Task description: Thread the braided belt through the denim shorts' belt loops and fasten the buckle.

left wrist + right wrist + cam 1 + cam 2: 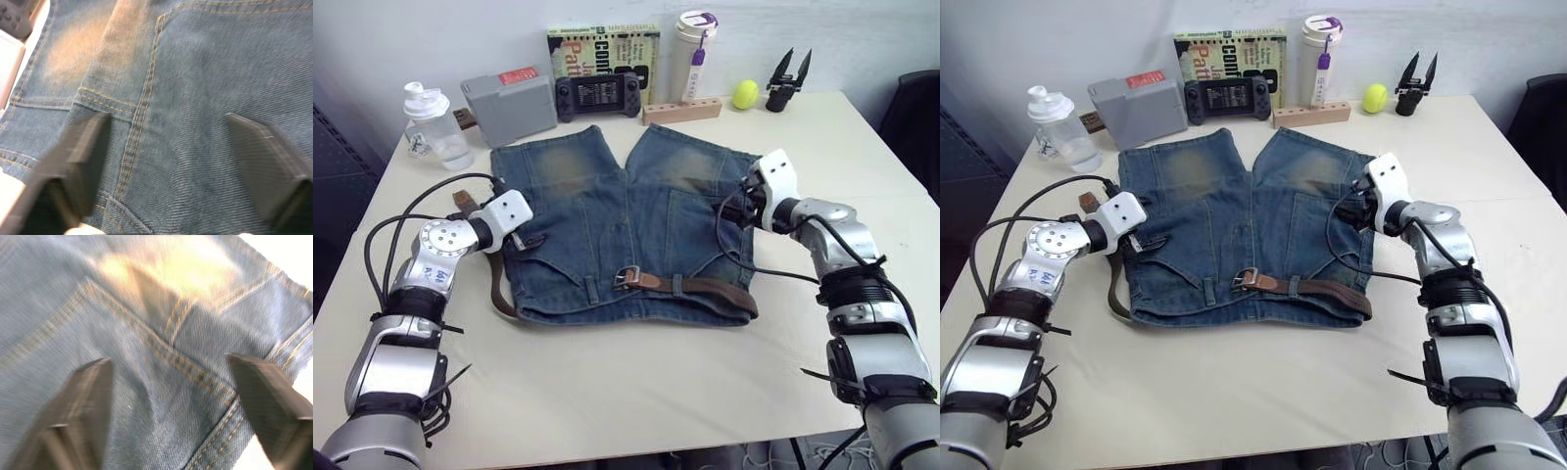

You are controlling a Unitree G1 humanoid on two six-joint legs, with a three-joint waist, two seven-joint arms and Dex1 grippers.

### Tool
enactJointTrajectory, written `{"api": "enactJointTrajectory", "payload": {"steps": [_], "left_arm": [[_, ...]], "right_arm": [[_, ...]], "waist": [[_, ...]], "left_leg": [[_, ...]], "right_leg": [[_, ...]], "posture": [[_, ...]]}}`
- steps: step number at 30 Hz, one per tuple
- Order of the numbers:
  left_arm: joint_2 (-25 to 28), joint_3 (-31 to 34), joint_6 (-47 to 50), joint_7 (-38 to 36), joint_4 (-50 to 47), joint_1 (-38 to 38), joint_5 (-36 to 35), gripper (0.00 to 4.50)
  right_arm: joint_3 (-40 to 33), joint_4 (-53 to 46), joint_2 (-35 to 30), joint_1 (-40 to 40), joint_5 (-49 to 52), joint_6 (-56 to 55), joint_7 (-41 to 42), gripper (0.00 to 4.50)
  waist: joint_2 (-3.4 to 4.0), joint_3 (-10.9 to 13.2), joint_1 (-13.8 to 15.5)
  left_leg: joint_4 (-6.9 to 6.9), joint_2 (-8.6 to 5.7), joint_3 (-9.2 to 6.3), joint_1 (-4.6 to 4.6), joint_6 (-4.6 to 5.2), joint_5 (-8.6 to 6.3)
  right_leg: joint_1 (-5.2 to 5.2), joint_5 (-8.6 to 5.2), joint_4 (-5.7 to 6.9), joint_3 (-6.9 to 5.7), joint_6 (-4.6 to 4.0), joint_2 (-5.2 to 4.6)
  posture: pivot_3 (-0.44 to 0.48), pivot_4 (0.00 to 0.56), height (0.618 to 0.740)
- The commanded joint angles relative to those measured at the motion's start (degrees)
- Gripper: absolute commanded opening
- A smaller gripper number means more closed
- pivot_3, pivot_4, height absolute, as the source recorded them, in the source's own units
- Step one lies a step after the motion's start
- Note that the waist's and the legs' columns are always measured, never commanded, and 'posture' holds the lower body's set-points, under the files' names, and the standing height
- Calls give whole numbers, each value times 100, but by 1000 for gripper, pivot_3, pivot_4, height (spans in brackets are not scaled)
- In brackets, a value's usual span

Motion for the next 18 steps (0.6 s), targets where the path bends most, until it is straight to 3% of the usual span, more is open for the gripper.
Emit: {"api": "enactJointTrajectory", "payload": {"steps": [1,4,9,12,18], "left_arm": [[335,783,1192,-116,-1596,416,-756,4500],[475,1410,2500,190,-2573,965,-1116,4500],[346,2152,4190,1018,-3244,1553,-1278,4500],[141,2264,4876,1355,-3539,1694,-1364,4500],[-675,2368,5914,1726,-3800,1543,-1933,4500]], "right_arm": [[-417,-1820,-134,323,1030,1145,368,4491],[-748,-3344,-56,926,2165,1863,634,4491],[-1111,-4655,-132,1867,3504,2265,1064,4491],[-1073,-4908,-273,2174,3700,2255,1107,4491],[-495,-4930,-485,2610,3147,1840,1006,4491]], "waist": [[-4,4,-5],[-5,5,15],[-20,14,88],[-40,26,194],[-64,35,326]], "left_leg": [[0,3,-5,-2,0,0],[-3,9,-28,-2,0,0],[0,4,-26,16,0,0],[1,3,-22,28,0,0],[9,0,-19,37,0,0]], "right_leg": [[-3,0,0,2,0,1],[-8,0,-1,7,0,4],[15,0,-10,13,0,5],[27,2,-15,22,4,4],[37,6,-19,27,11,3]], "posture": [[0,150,726],[0,150,726],[0,150,726],[0,150,726],[0,150,726]]}}
